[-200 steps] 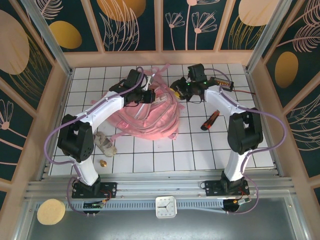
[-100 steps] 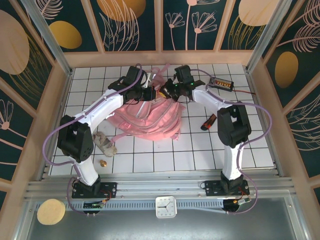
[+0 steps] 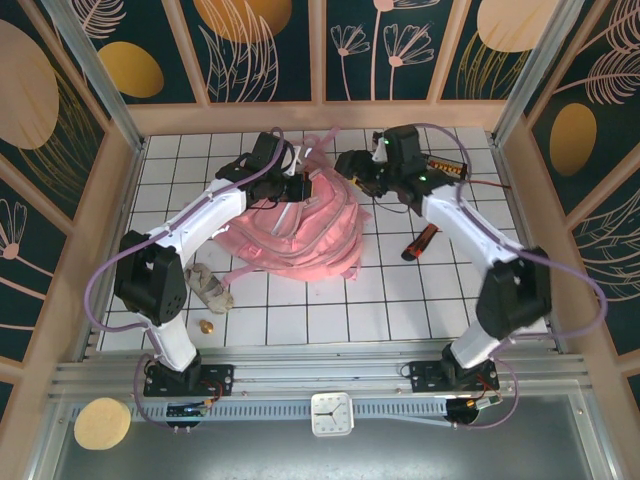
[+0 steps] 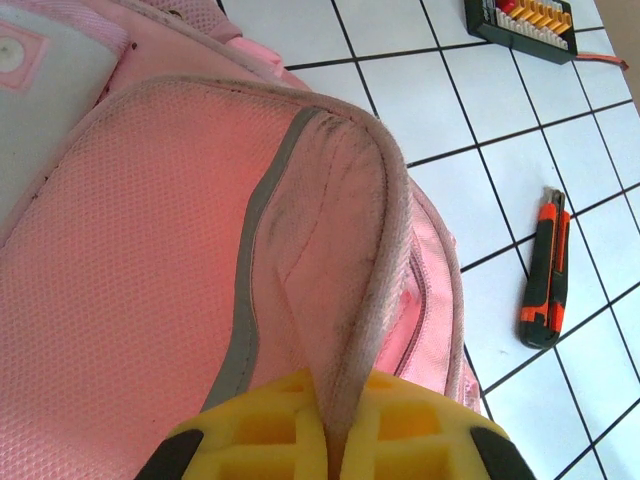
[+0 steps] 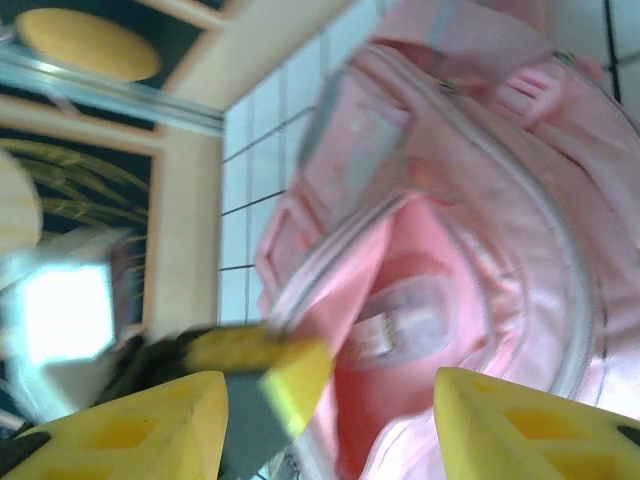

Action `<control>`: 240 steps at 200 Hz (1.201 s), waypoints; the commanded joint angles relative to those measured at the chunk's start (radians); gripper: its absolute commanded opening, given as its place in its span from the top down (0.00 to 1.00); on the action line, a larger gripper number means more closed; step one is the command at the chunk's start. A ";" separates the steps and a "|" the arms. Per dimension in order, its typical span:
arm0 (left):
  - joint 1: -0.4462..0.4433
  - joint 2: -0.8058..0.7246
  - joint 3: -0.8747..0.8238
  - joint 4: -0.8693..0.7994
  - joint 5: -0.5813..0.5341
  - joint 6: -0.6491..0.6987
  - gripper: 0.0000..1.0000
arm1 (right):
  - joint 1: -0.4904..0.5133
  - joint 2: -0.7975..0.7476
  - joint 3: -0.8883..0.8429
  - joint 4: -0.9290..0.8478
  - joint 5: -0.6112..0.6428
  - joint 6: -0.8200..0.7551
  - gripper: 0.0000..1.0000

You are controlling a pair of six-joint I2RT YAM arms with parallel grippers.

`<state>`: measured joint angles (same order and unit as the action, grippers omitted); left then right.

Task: Pack the student bag

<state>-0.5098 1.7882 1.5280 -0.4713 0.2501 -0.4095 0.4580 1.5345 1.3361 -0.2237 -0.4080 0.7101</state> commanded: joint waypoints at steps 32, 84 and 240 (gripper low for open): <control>-0.006 -0.030 0.031 0.027 -0.026 0.026 1.00 | 0.298 -0.244 -0.317 0.201 -0.004 -0.677 0.14; -0.003 -0.046 0.088 -0.081 -0.110 0.106 1.00 | 0.550 0.013 -0.268 0.262 0.005 -0.799 0.11; 0.059 -0.069 0.129 -0.179 -0.205 0.206 1.00 | 0.755 0.814 0.555 0.012 0.277 -0.664 0.01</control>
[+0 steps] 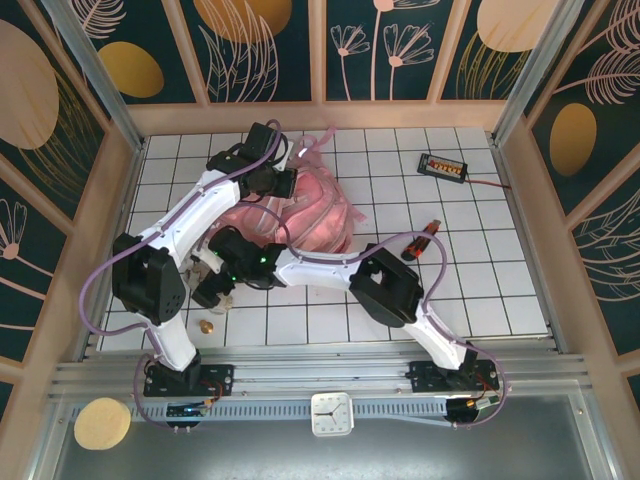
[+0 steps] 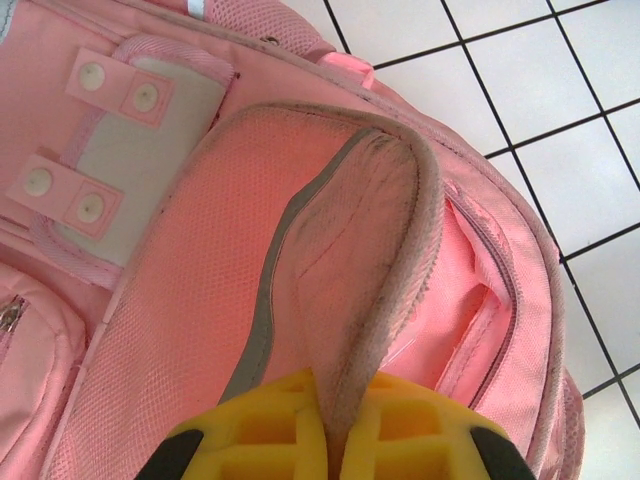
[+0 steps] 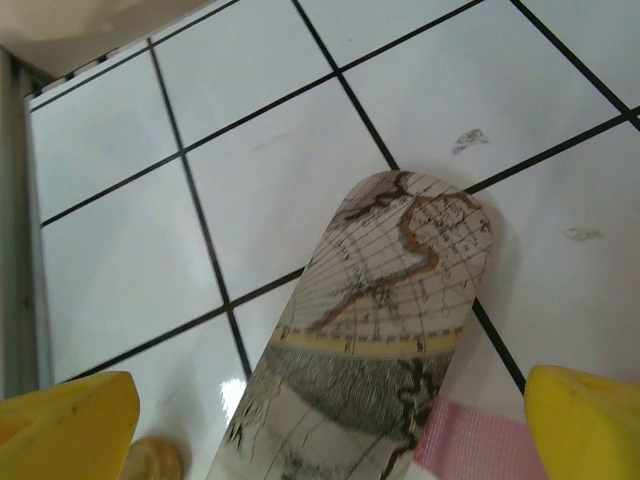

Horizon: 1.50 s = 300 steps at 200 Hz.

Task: Pack the student bag

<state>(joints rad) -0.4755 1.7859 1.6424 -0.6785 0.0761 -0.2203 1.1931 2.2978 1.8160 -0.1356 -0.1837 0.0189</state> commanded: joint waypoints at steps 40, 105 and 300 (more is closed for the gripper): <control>0.025 -0.066 0.001 0.043 -0.003 0.006 1.00 | 0.023 0.122 0.164 -0.148 0.070 0.033 0.01; 0.025 -0.066 -0.018 0.056 0.021 -0.007 1.00 | 0.028 0.234 0.301 -0.234 0.065 0.036 0.01; 0.025 -0.025 0.013 0.078 0.041 -0.019 1.00 | -0.061 -0.140 -0.087 -0.002 0.038 0.037 0.50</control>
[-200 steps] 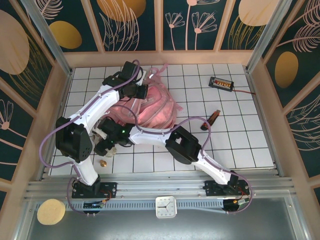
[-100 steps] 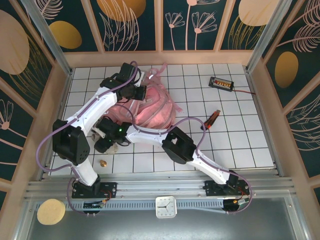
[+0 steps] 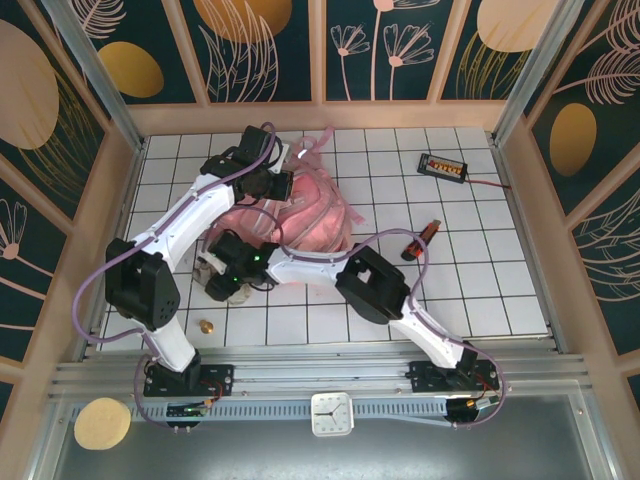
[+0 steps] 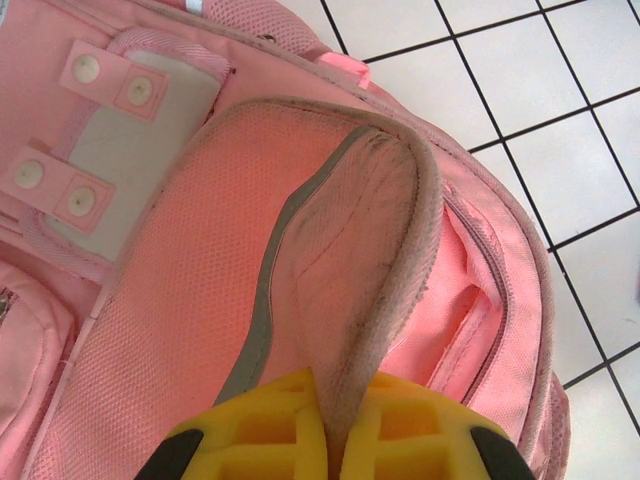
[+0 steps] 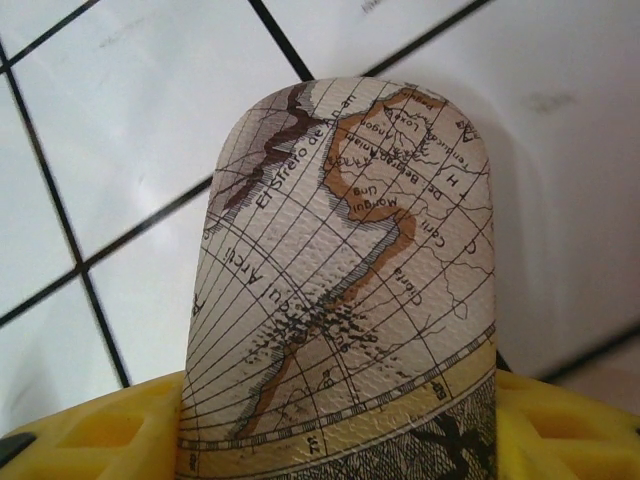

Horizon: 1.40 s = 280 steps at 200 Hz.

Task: Pack the student bag

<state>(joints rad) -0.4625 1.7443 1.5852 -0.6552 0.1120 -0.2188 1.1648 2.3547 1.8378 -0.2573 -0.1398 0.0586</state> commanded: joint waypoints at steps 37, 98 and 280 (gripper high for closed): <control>0.012 0.053 0.113 0.049 0.008 -0.033 1.00 | -0.076 -0.446 -0.378 0.209 -0.038 0.051 0.50; 0.012 0.048 0.050 0.096 0.057 -0.080 1.00 | -0.168 -0.761 -0.733 0.355 -0.051 0.238 0.50; 0.001 -0.005 -0.165 0.240 0.153 -0.175 1.00 | -0.029 -0.456 -0.627 -0.018 0.242 -0.088 0.01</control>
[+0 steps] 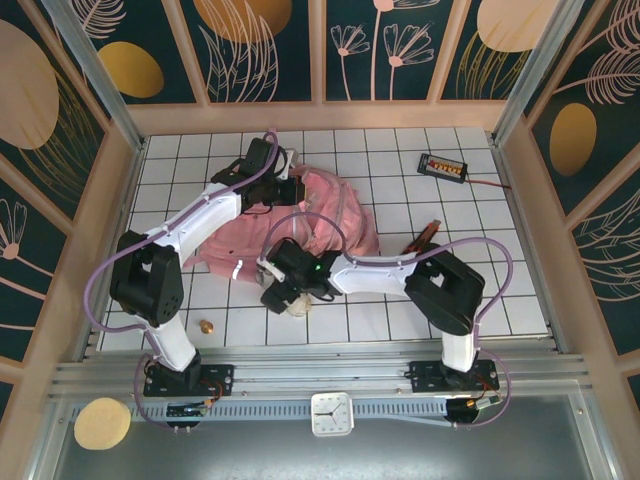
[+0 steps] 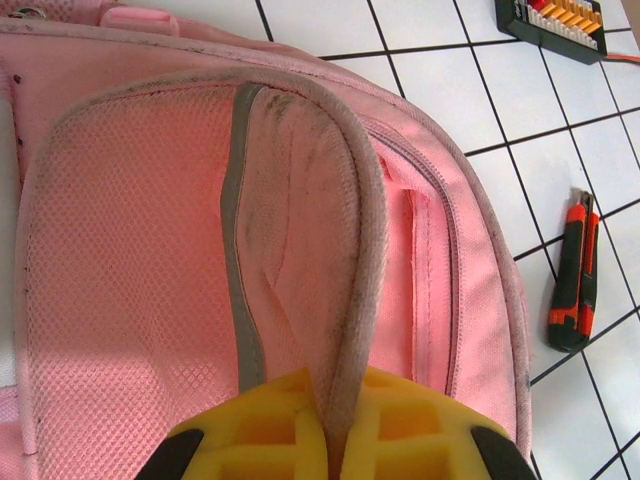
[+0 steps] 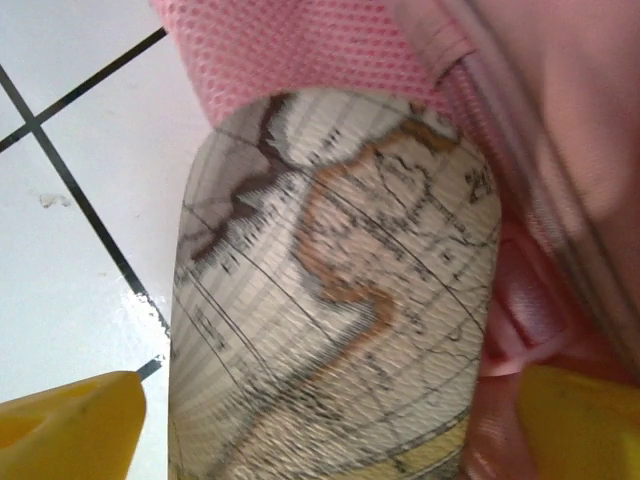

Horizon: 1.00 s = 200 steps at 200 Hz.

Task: Pack the student bag

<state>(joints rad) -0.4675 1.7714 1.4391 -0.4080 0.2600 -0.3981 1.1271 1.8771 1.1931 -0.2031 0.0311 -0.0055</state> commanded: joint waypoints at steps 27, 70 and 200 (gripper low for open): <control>0.005 -0.042 -0.040 0.002 0.004 0.003 1.00 | 0.028 0.007 0.011 -0.092 0.074 -0.021 0.01; 0.006 -0.052 -0.077 0.013 0.003 0.000 1.00 | 0.082 -0.017 0.052 -0.181 0.093 -0.013 0.01; 0.006 -0.052 -0.104 0.037 0.016 0.016 1.00 | 0.028 -0.397 -0.265 -0.081 -0.146 -0.173 0.01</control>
<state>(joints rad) -0.4675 1.7454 1.3605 -0.3454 0.2665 -0.3981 1.1728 1.3792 0.9730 -0.2504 -0.1143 -0.0193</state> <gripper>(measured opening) 0.063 0.991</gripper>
